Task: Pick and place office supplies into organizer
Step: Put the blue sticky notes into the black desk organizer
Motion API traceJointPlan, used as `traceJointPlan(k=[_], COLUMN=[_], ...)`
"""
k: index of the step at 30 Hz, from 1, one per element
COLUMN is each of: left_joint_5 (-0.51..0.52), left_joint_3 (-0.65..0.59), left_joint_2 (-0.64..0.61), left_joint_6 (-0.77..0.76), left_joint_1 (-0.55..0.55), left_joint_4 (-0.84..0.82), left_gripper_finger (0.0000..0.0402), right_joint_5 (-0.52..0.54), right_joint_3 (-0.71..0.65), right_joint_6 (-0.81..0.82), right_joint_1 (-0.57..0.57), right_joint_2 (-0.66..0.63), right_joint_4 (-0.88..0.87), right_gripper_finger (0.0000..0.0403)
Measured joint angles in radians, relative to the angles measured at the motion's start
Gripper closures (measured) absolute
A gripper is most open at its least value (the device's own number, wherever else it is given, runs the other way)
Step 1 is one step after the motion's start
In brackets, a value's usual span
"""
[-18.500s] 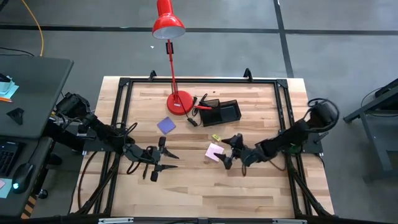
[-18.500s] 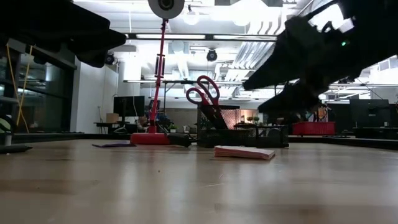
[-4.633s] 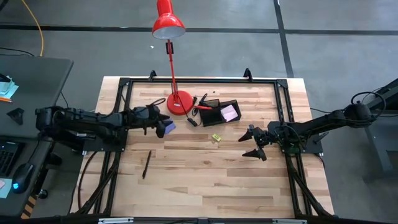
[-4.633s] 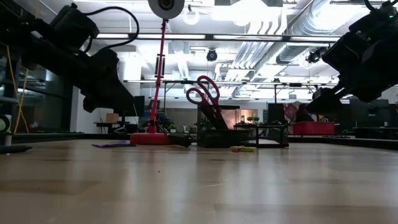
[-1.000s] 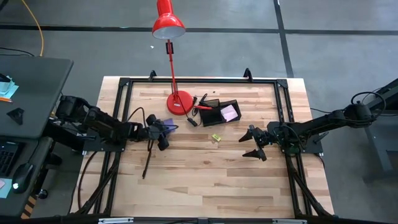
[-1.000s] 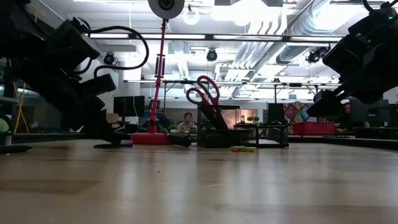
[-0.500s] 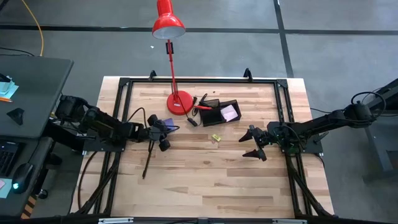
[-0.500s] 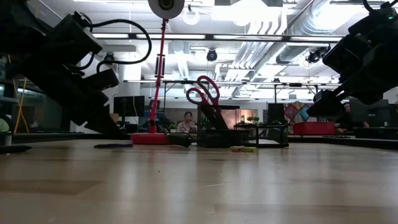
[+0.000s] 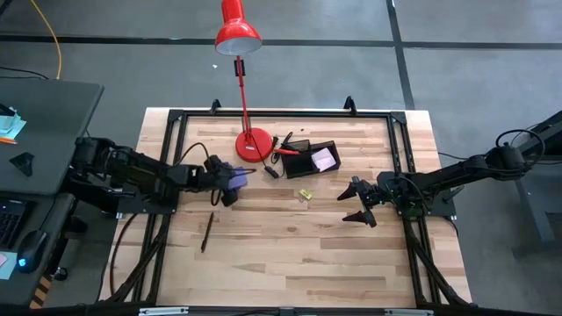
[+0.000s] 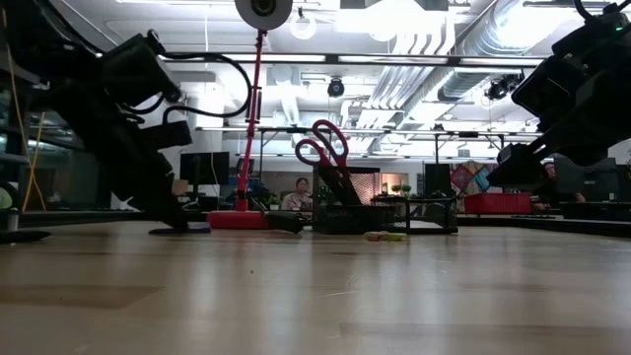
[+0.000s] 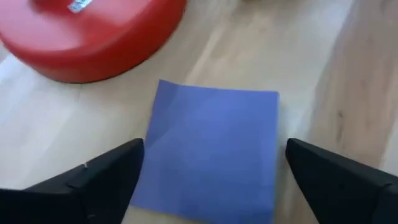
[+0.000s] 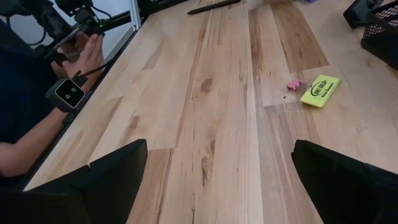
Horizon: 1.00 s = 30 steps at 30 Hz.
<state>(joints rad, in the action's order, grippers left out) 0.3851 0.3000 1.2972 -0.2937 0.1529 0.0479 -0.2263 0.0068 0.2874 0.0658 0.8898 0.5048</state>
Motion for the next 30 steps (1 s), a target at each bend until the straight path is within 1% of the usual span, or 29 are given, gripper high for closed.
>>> traceJointPlan(k=[1, 5, 8, 10, 12, 17, 20, 24, 30], left_joint_5=[0.0, 0.002, -0.018, -0.033, -0.074, -0.22, -0.277, -0.278, -0.267], left_joint_3=[0.0, 0.003, 0.004, 0.003, 0.003, -0.002, -0.001, -0.001, -0.001], left_joint_2=[0.0, -0.002, -0.005, -0.011, -0.022, -0.07, -0.095, -0.101, -0.101], left_joint_6=[0.002, 0.025, 0.073, 0.121, 0.16, 0.166, 0.169, 0.176, 0.185], left_joint_1=[0.0, 0.018, 0.032, 0.042, 0.063, 0.129, 0.155, 0.157, 0.157], left_joint_4=[-0.008, -0.038, -0.04, -0.04, -0.041, -0.059, -0.051, -0.052, -0.075], left_gripper_finger=[0.0012, 0.0046, 0.0055, 0.005, 0.004, 0.0008, 0.0006, 0.001, 0.0003], right_joint_5=[0.0, 0.0, 0.0, 0.0, 0.0, 0.0, 0.0, 0.0, 0.0], right_joint_3=[0.0, 0.0, 0.0, 0.0, 0.0, 0.0, 0.0, 0.0, 0.0], right_joint_6=[0.0, 0.0, 0.0, 0.0, 0.0, 0.0, 0.0, 0.0, 0.0], right_joint_1=[0.0, 0.0, 0.0, 0.0, 0.0, 0.0, 0.0, 0.0, 0.0], right_joint_2=[0.0, 0.0, 0.0, 0.0, 0.0, 0.0, 0.0, 0.0, 0.0], right_joint_4=[0.0, 0.0, 0.0, 0.0, 0.0, 0.0, -0.001, -0.001, -0.001], right_gripper_finger=[0.0013, 0.0013, 0.0013, 0.0013, 0.0013, 0.0013, 0.0013, 0.0013, 0.0013])
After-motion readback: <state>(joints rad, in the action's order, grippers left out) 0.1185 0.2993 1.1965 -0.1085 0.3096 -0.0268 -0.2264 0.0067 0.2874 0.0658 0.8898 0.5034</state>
